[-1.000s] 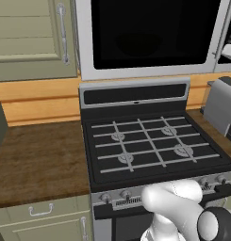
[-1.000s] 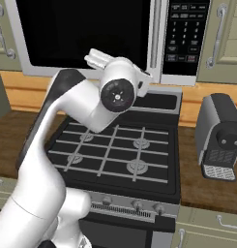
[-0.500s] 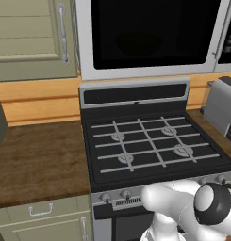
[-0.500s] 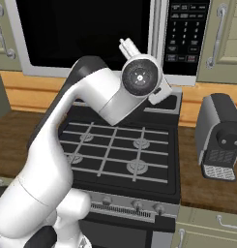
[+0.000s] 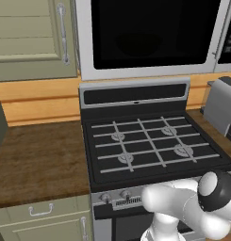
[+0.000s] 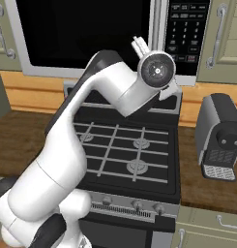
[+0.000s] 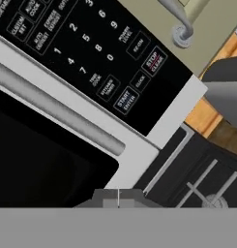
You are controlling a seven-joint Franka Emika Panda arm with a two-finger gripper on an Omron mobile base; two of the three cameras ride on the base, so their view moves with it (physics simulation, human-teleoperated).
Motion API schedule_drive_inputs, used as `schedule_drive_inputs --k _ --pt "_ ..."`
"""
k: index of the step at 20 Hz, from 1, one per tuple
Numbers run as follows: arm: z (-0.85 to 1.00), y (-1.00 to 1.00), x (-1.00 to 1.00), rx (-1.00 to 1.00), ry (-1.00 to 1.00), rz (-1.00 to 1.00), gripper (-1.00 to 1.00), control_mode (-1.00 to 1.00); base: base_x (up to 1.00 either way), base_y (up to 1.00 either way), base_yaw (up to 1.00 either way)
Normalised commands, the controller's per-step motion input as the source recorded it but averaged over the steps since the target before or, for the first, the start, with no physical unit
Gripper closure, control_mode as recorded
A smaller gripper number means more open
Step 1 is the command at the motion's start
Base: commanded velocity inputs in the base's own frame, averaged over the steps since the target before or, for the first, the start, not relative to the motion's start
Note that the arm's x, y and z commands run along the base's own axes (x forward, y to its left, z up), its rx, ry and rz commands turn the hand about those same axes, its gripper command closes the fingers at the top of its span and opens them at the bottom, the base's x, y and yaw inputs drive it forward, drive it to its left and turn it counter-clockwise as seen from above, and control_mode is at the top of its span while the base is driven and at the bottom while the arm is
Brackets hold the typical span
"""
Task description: Open the microwave, place the bowl with waffle inside the microwave, then close the microwave door and turn it on.
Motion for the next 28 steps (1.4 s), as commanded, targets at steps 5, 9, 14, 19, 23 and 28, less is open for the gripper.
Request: schedule_drive_inputs --k 5,9,14,19,23,28 --pt "0.03 -0.27 0.45 0.05 -0.05 0.00 1.00 -1.00 0.00 0.00 0.00" --pt "0.00 -0.39 0.35 0.06 -0.07 0.00 1.00 -1.00 0.00 0.00 0.00" --pt "0.00 -0.18 0.37 0.05 -0.07 0.00 1.00 -1.00 0.00 0.00 0.00" --pt "0.00 -0.03 0.41 0.04 -0.02 0.00 1.00 -1.00 0.00 0.00 0.00" --pt "-0.09 -0.08 0.48 0.05 0.00 0.00 1.00 -1.00 0.00 0.00 0.00" --pt "-0.10 -0.19 0.48 0.05 0.00 0.00 1.00 -1.00 0.00 0.00 0.00"
